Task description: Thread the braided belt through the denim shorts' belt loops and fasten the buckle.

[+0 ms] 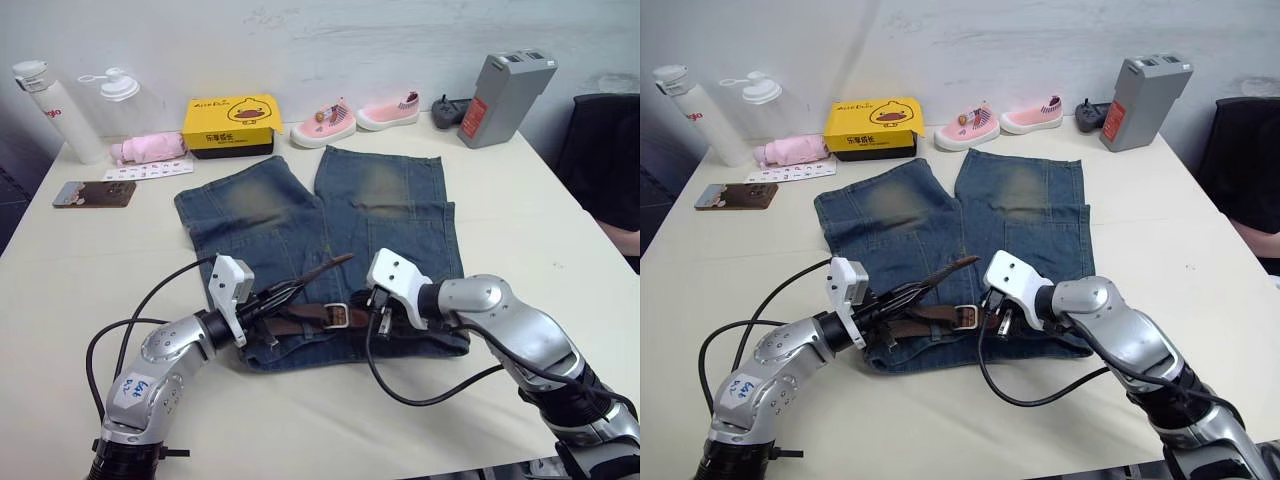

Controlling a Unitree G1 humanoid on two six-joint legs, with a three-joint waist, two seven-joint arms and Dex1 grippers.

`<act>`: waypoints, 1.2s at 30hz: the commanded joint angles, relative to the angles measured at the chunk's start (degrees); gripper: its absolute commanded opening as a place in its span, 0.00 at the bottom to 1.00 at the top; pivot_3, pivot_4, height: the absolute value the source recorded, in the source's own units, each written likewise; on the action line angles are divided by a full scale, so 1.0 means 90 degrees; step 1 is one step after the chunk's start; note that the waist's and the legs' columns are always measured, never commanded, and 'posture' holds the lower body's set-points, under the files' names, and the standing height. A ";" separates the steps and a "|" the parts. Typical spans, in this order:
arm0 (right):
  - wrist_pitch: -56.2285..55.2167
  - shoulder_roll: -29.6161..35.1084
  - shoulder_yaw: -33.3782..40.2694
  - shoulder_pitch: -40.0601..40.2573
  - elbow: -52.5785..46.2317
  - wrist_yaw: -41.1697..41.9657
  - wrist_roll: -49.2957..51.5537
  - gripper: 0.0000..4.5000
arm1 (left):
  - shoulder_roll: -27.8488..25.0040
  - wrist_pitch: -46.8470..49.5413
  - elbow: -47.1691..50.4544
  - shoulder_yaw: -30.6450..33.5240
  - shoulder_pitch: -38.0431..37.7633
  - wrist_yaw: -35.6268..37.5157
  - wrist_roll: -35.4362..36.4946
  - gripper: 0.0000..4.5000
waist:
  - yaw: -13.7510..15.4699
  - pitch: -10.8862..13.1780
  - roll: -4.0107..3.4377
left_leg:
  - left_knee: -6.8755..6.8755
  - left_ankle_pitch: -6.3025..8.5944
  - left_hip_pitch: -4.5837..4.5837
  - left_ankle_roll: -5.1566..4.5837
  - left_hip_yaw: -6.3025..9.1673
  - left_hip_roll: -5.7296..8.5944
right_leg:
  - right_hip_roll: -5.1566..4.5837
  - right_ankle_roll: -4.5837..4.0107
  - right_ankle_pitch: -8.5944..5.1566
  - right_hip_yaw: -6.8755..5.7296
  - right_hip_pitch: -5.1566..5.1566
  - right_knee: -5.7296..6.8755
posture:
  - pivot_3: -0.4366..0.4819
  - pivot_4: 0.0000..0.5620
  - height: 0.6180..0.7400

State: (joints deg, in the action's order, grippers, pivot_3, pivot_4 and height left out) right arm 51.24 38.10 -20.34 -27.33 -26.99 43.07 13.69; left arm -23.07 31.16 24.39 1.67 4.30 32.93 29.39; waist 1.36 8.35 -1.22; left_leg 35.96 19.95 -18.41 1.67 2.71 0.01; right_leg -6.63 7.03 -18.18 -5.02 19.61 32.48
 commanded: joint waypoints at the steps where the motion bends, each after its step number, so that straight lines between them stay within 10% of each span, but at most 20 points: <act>1: -0.0009 0.0011 -0.0076 0.0063 -0.0396 -0.0011 -0.0020 0.03 | -0.0049 -0.0048 0.0254 0.0113 0.0033 0.0016 0.0116 0.00 | 0.0001 0.0000 0.0000 | 0.0000 0.0000 0.0000 0.0000 0.0000 0.0000 | 0.0000 0.0000 0.0000 0.0000 0.0000 0.0000 | 0.48 0.27 0.77; 36: 0.0518 -0.0490 -0.1000 -0.0555 -0.0278 -0.0064 -0.0317 0.03 | -0.0099 -0.0162 0.0211 0.0062 -0.0014 0.0065 0.0028 0.00 | -0.0027 0.0002 -0.0003 | -0.0002 0.0002 0.0006 0.0005 0.0005 -0.0003 | 0.0002 -0.0001 -0.0001 0.0004 0.0001 0.0002 | 0.48 0.27 0.77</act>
State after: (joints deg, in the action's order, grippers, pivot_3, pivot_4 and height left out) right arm 55.17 33.08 -30.38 -31.51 -27.44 41.64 10.23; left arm -23.42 31.11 24.37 1.66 4.31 32.87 29.38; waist 1.11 8.36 -1.24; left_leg 35.94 19.97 -18.36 1.71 2.76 -0.02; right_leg -6.62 7.02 -18.18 -4.98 19.62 32.49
